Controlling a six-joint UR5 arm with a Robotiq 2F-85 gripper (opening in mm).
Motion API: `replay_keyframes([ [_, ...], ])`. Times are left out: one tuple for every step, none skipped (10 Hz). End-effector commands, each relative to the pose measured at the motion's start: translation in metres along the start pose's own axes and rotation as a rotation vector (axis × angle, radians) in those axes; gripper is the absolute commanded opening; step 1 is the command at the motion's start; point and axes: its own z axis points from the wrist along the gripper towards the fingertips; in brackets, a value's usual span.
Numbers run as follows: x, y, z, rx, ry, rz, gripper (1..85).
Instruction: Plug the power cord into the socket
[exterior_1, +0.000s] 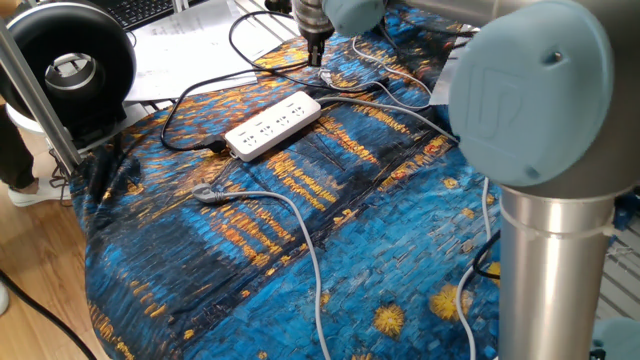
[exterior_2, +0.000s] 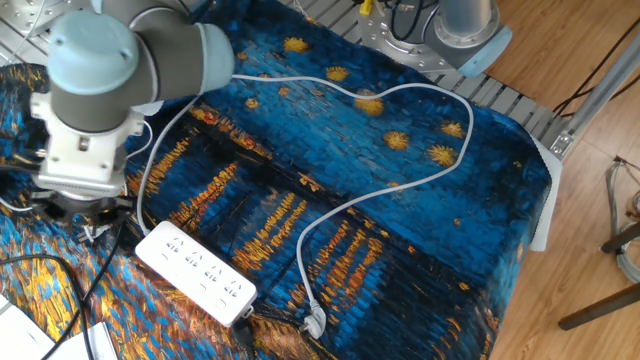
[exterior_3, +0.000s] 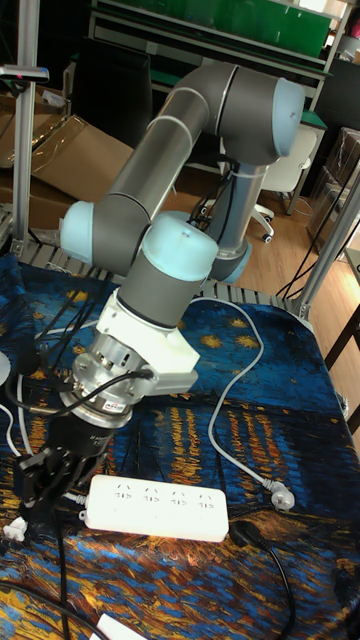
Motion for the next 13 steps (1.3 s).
replay_keyframes([
  [0.014, 0.01, 0.0, 0.014, 0.039, 0.029, 34.3],
  [0.013, 0.006, 0.003, 0.03, 0.045, 0.026, 34.3],
  [0.008, 0.003, 0.006, 0.034, 0.043, 0.025, 34.3],
  [0.001, -0.006, 0.006, 0.047, 0.047, 0.034, 34.3],
  [0.008, -0.007, 0.005, 0.052, 0.074, 0.033, 34.3],
  [0.012, -0.006, 0.005, 0.048, 0.087, 0.068, 34.3],
  [0.008, -0.007, 0.005, 0.054, 0.073, 0.079, 34.3],
  [0.004, -0.005, 0.006, 0.044, 0.056, 0.081, 34.3],
  [-0.002, 0.0, 0.006, 0.024, 0.036, 0.092, 35.0],
  [-0.002, -0.004, 0.01, 0.061, 0.023, 0.107, 34.7],
  [0.0, -0.004, 0.014, 0.071, 0.024, 0.118, 34.3],
  [0.002, 0.0, 0.016, 0.053, 0.038, 0.165, 34.3],
  [0.0, 0.005, 0.019, 0.039, 0.038, 0.197, 34.3],
])
